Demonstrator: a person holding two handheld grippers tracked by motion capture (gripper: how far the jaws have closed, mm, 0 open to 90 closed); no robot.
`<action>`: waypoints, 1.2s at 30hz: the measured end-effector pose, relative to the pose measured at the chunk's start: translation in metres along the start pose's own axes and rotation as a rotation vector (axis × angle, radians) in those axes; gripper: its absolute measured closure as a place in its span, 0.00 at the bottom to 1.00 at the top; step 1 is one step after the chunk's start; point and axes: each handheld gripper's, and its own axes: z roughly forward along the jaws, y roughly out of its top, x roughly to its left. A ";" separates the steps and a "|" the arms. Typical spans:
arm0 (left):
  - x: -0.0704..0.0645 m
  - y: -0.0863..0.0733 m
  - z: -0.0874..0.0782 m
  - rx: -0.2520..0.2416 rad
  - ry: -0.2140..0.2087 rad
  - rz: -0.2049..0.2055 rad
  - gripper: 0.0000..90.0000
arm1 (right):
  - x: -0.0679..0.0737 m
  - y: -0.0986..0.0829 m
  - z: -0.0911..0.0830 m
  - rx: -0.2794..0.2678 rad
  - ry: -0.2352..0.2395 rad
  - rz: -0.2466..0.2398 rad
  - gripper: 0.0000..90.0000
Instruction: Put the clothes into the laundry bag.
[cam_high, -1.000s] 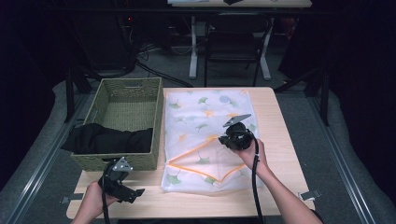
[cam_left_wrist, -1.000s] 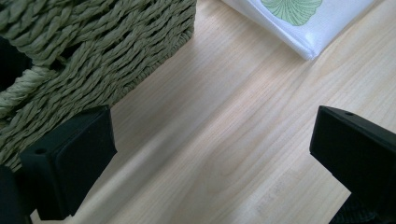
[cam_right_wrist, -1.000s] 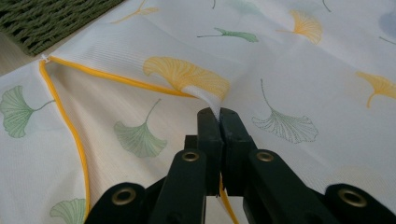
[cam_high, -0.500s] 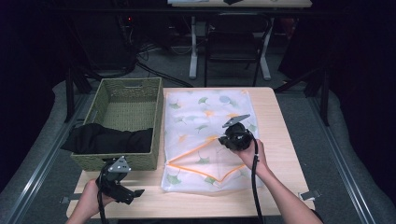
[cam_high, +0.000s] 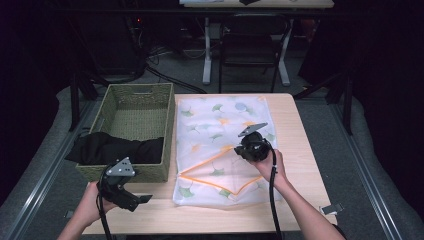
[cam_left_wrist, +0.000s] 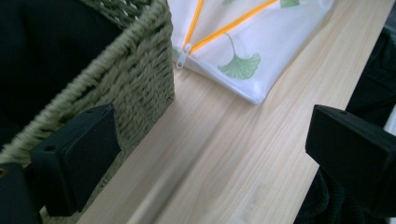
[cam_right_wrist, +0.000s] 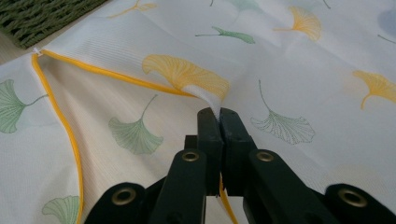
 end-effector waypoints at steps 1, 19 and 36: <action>0.001 0.002 -0.002 0.001 0.006 0.006 0.03 | 0.000 0.000 0.000 0.000 -0.001 -0.001 0.98; 0.028 0.032 -0.022 -0.028 0.070 0.044 0.01 | 0.000 -0.001 0.000 0.000 -0.003 -0.008 0.98; 0.084 0.050 -0.030 -0.012 0.104 0.058 0.00 | -0.001 -0.002 0.000 0.005 0.004 -0.013 0.98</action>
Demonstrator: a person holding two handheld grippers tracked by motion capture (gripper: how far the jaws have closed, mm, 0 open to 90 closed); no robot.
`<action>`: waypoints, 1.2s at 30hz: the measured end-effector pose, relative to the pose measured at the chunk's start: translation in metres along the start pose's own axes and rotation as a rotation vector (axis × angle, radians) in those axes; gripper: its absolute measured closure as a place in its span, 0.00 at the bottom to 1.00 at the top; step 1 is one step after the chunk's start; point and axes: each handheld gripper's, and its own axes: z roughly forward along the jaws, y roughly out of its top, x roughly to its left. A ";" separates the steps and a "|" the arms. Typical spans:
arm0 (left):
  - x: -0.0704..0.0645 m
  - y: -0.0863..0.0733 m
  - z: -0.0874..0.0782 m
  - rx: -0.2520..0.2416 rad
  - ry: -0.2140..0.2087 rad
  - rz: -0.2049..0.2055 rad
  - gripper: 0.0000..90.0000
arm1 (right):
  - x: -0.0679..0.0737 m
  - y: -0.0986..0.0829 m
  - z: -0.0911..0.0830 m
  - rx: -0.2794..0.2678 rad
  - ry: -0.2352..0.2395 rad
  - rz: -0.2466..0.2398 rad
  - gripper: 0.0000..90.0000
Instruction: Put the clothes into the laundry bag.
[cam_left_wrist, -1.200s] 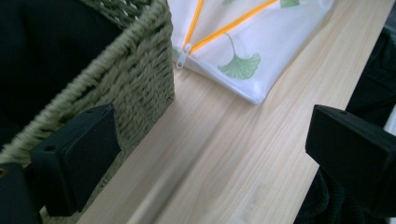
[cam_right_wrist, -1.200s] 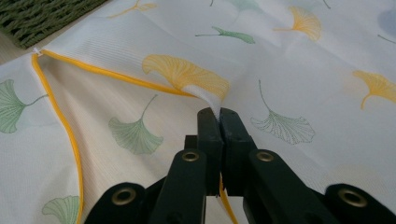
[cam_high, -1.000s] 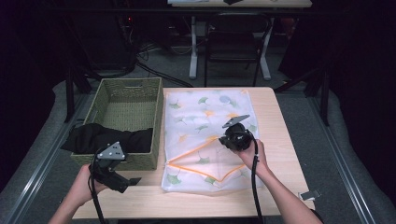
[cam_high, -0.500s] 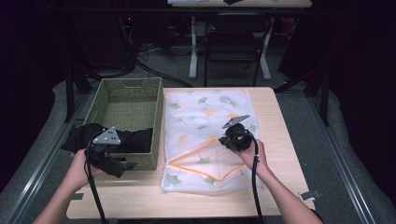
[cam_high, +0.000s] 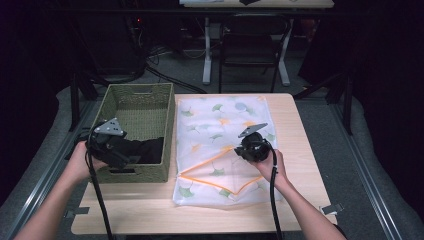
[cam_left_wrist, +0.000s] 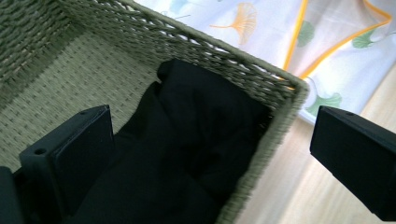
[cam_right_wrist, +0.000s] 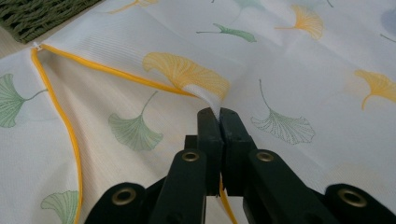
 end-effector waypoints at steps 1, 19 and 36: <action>0.004 0.001 0.002 0.013 0.006 0.001 0.00 | 0.000 0.000 0.000 -0.001 0.000 0.001 0.98; 0.039 0.000 0.036 0.097 -0.040 0.026 0.00 | 0.001 0.000 0.000 0.004 0.000 0.000 0.98; 0.050 -0.005 0.068 0.176 -0.078 0.027 0.04 | 0.000 -0.001 0.001 0.009 -0.001 -0.004 0.98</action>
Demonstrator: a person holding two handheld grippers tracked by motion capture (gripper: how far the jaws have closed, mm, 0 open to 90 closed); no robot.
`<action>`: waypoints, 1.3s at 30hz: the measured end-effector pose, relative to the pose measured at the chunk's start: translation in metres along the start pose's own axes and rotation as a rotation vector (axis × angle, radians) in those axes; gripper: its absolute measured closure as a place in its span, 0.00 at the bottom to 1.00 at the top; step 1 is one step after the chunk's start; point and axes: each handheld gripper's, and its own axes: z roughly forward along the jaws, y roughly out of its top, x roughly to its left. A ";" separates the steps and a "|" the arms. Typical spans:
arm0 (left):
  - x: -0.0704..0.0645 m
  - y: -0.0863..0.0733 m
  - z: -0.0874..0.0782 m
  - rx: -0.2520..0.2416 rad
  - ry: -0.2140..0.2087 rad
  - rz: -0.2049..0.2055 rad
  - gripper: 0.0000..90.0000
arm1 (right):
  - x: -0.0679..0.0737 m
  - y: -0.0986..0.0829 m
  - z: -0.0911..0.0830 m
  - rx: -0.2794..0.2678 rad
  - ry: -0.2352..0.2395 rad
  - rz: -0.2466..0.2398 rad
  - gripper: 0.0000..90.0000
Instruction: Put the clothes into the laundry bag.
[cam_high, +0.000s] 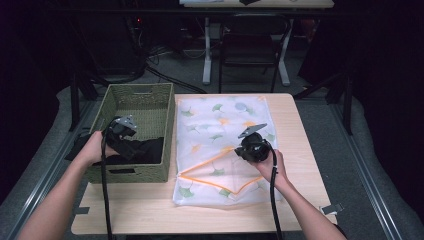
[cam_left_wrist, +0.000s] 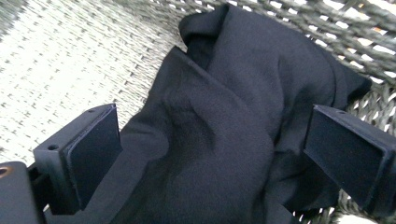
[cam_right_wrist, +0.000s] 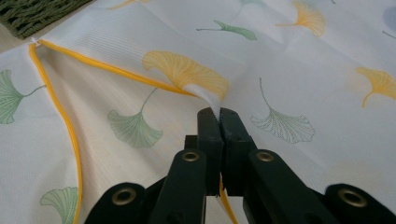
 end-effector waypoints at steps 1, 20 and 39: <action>0.000 0.000 0.002 0.002 -0.007 0.004 0.04 | 0.000 0.000 0.000 0.001 0.000 0.001 0.98; 0.005 0.004 0.028 0.138 -0.066 0.044 0.09 | -0.001 0.000 0.001 0.006 0.003 0.003 0.98; 0.013 -0.003 0.043 0.233 -0.115 0.043 0.17 | -0.001 0.000 0.001 0.003 0.002 0.003 0.98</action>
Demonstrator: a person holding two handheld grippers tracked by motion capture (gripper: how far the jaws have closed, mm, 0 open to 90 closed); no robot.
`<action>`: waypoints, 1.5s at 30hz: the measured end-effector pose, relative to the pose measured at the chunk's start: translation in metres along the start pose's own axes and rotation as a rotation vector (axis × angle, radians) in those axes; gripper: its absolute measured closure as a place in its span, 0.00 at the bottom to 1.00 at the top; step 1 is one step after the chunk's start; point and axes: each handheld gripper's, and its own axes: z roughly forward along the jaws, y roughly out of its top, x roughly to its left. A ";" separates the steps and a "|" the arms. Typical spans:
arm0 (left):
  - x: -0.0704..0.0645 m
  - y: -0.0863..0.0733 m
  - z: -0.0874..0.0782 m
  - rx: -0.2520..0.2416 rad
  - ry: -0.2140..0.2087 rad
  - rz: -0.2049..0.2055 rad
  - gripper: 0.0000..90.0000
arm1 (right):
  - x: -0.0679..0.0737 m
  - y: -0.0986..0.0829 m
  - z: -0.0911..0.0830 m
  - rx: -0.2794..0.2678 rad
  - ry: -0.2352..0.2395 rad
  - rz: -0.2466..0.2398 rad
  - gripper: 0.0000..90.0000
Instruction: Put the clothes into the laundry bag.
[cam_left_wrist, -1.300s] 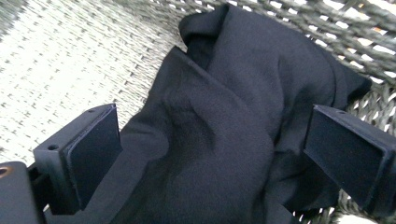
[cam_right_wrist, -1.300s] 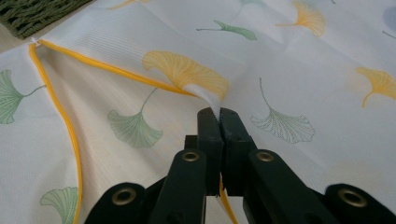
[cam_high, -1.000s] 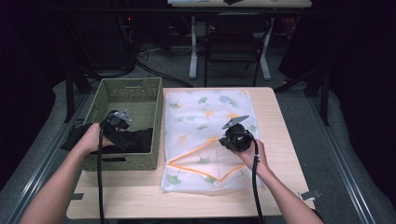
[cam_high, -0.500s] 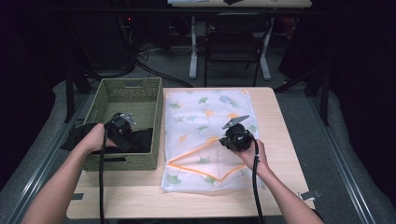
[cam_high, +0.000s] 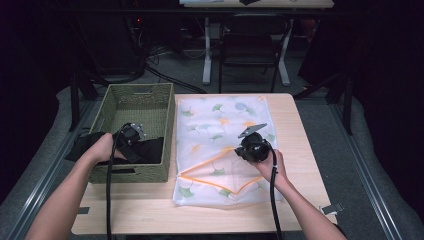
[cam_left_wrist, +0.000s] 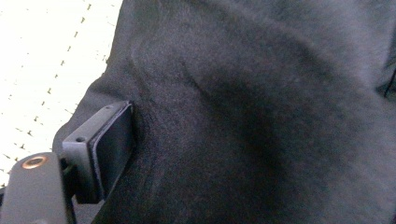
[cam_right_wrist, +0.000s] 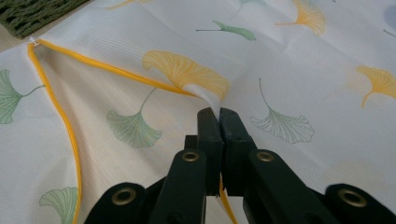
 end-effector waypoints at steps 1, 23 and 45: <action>0.000 0.000 0.001 0.002 -0.001 0.002 0.19 | 0.000 0.000 0.000 -0.001 0.001 0.001 0.98; -0.005 -0.005 0.001 0.011 -0.017 0.059 0.67 | 0.000 0.000 0.000 0.002 -0.004 -0.001 0.98; -0.008 -0.004 -0.026 -0.020 0.062 0.039 0.71 | 0.000 0.000 -0.001 0.000 -0.008 0.002 0.98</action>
